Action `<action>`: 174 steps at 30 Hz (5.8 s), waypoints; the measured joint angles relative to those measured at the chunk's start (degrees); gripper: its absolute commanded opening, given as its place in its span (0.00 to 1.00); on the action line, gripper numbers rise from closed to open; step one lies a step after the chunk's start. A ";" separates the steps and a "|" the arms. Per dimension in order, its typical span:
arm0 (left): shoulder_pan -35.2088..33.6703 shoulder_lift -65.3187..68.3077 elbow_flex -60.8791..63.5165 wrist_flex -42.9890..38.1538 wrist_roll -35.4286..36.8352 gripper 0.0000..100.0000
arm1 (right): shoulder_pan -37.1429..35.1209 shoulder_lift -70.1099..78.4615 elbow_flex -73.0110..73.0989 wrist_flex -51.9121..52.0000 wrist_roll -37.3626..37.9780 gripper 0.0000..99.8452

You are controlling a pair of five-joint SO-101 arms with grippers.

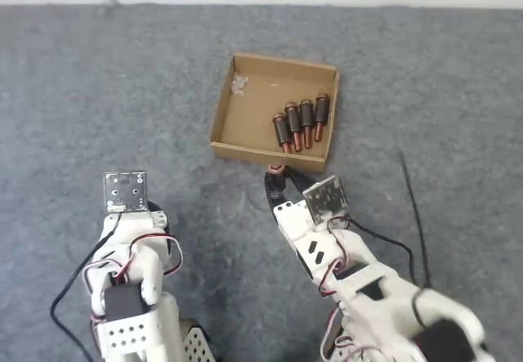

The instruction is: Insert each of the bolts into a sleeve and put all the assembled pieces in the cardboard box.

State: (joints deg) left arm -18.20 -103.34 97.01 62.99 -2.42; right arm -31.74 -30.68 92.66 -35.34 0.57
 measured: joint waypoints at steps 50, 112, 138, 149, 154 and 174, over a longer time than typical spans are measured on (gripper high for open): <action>0.00 0.00 0.00 0.09 0.00 0.02 | 13.98 61.54 -109.01 92.22 0.70 0.09; 0.00 0.00 0.00 0.09 -0.09 0.02 | 26.46 -55.47 -7.03 85.98 0.88 0.01; 0.00 0.00 0.00 0.09 -0.09 0.02 | 26.55 -71.65 2.73 109.63 0.79 0.01; 0.00 0.00 0.00 2.73 -0.09 0.02 | 26.55 -71.65 2.73 109.63 0.79 0.01; 0.00 0.00 0.00 2.90 -0.09 0.02 | 26.55 -71.65 2.73 109.63 0.79 0.01; 3.25 0.00 0.00 8.97 -0.09 0.02 | 26.55 -71.65 2.73 109.63 0.79 0.01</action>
State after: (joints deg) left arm -14.95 -103.34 97.01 71.96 -2.51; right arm -5.19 -102.33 95.38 74.29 1.36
